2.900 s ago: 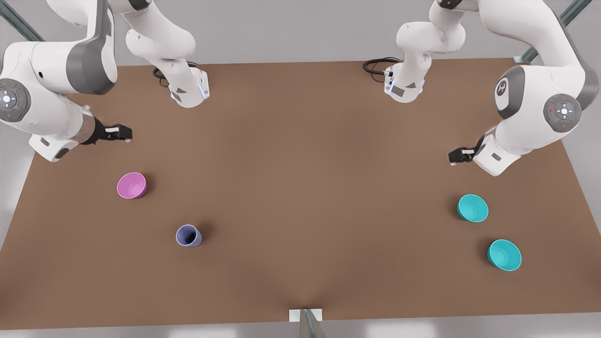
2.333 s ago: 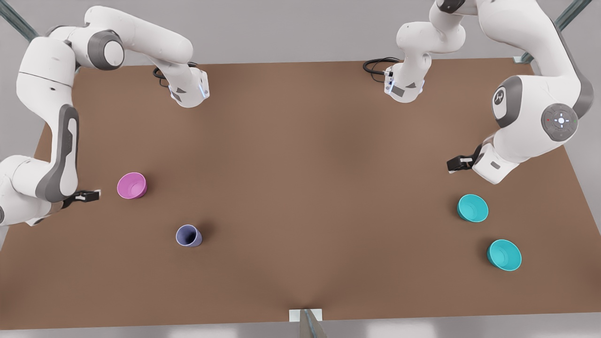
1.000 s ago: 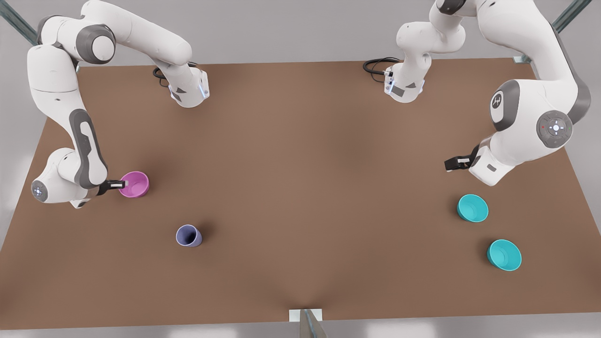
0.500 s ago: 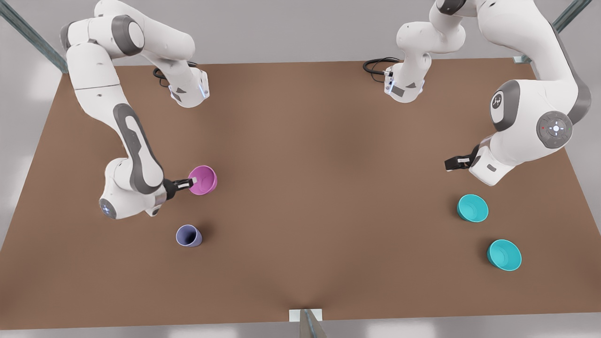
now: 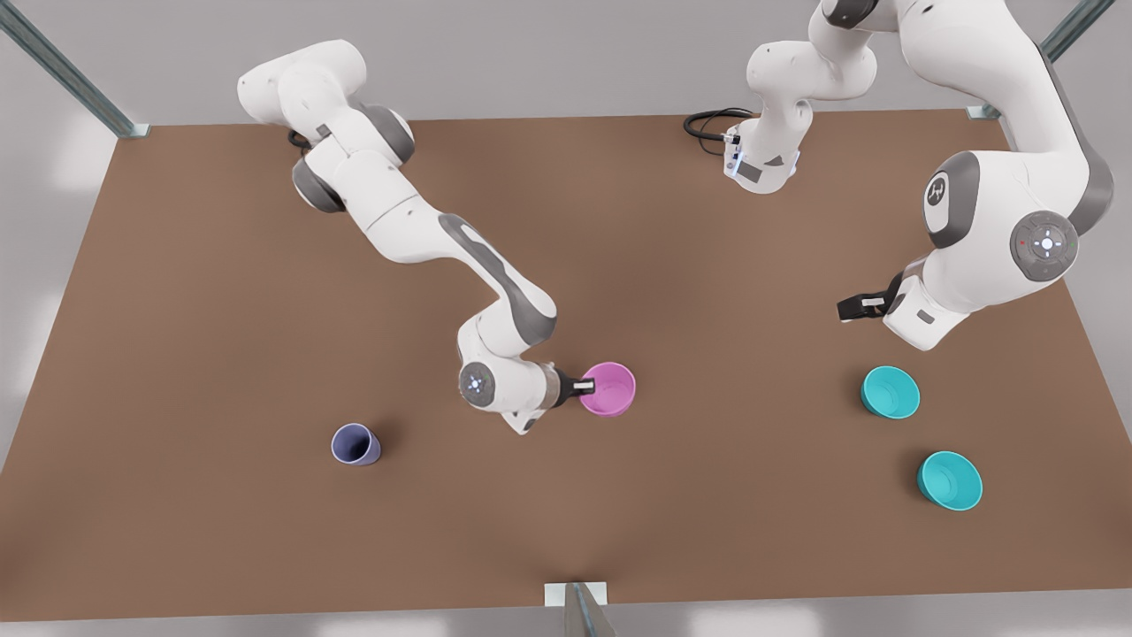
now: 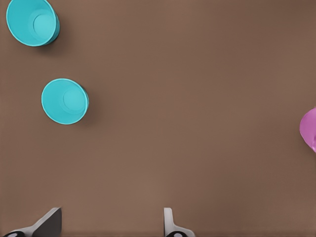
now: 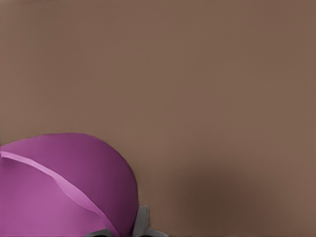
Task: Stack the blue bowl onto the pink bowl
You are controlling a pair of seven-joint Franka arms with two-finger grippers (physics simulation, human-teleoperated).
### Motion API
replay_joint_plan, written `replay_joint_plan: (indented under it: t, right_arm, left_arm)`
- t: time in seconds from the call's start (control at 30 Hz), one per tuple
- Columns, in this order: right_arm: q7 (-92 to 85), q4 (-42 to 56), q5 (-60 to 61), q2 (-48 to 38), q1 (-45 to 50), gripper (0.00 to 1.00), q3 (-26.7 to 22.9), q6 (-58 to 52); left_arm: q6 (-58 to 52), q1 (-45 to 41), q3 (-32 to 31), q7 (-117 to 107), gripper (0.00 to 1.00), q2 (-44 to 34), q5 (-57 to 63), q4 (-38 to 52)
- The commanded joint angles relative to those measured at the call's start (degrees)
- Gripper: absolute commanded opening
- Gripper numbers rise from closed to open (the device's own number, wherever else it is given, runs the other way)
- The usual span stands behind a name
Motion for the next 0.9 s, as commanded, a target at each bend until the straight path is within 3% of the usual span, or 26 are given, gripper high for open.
replay_joint_plan:
  t: [0.0, 0.27, 0.3, 0.33, 0.37, 0.5, 0.6, 0.73, 0.8, 0.87]
  right_arm:
    - [31.1, 0.5, -0.7, 1.9, 1.4, 0.21, 0.0, 11.2]
    - [30.7, 0.1, -0.3, 4.4, 2.6, 0.21, 0.6, 14.8]
    - [30.2, 0.3, -0.3, 4.8, 2.6, 0.37, 0.6, 14.9]
    - [29.6, 0.0, -0.3, 4.8, 2.6, 0.91, 0.6, 15.7]
    - [28.7, -0.1, -0.3, 4.8, 2.6, 1.0, 0.6, 15.8]
    - [26.4, 0.3, -0.3, 4.0, 2.5, 1.0, 0.6, 15.8]
    - [26.8, -3.7, -0.3, -3.4, -0.6, 1.0, 0.5, 12.8]
    - [21.5, -8.9, -1.1, -15.0, -14.8, 1.0, 0.5, -22.4]
    - [11.2, -8.5, -8.4, -17.6, -23.0, 1.0, 0.2, -39.9]
    - [-7.6, -1.9, -16.5, -19.4, -34.6, 1.0, 0.2, -58.5]
  left_arm:
    - [-0.4, 0.1, 0.0, 0.0, 1.0, 0.0, 0.0, 0.0]
    - [-0.9, 0.0, 0.0, 0.0, 1.0, 0.0, 0.0, 0.2]
    - [-1.3, 0.0, 0.0, -0.1, 1.0, 0.0, 0.0, 0.3]
    - [-1.3, -0.1, 0.0, -0.1, 1.0, 0.0, 0.0, 0.3]
    - [-1.3, 0.0, 0.0, -0.1, 1.0, -0.1, 0.0, 0.4]
    - [-1.3, 0.4, 0.1, 0.0, 1.0, 0.0, 0.0, 0.4]
    - [-1.3, 0.5, 0.1, 0.0, 1.0, 0.1, 0.0, 0.4]
    - [-1.0, 0.7, 6.8, 6.3, 1.0, 1.5, -0.4, 0.4]
    - [3.6, 3.9, 15.2, 16.0, 1.0, 5.9, -8.6, 0.4]
    - [11.1, 10.5, 16.3, 28.7, 1.0, 11.6, -12.1, -0.7]
